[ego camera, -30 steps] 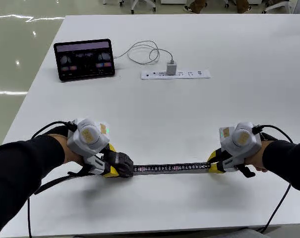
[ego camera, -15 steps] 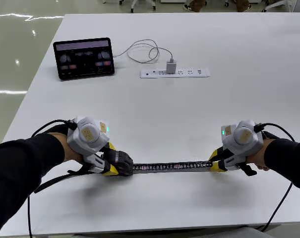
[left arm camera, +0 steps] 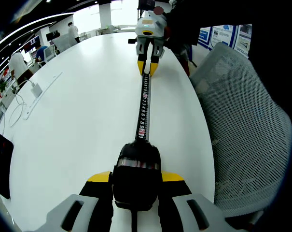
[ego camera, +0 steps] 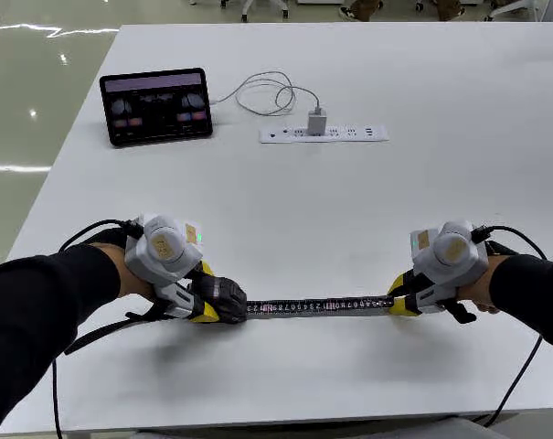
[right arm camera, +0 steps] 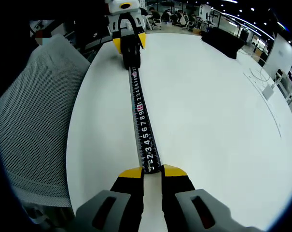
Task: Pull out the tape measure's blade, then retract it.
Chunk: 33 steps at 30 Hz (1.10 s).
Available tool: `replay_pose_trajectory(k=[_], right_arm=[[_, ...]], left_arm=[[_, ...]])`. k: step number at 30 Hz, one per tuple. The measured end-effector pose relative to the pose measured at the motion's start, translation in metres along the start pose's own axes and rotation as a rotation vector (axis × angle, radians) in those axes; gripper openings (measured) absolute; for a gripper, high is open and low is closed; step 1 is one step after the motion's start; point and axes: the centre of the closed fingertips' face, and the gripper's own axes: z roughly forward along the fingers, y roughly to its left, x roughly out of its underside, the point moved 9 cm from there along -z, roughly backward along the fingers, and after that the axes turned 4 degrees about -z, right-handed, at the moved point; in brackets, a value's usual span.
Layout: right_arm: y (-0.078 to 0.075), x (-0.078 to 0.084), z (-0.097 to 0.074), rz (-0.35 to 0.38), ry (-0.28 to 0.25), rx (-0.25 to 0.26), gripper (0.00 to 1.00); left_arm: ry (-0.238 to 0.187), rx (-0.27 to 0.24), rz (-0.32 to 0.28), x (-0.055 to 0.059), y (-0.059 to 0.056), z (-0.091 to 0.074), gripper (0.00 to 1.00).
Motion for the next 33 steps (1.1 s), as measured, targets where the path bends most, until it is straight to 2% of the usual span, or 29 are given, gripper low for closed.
replay_pose_trajectory(k=[23,28,33], right_arm=[[0.0002,-0.0025,0.0007,-0.009,0.013,-0.006,0.09],[0.0005,-0.0039,0.0012,-0.035,0.023,-0.010,0.10],[-0.0002,-0.0067,0.0023,-0.086,0.049,-0.020,0.11]], left_arm=[[-0.004,-0.002,-0.004,-0.0006,-0.0007,0.0006,0.32],[-0.005,-0.002,-0.013,-0.0007,0.0004,0.0012,0.32],[0.003,-0.001,0.002,-0.0015,0.0005,0.0013,0.33]])
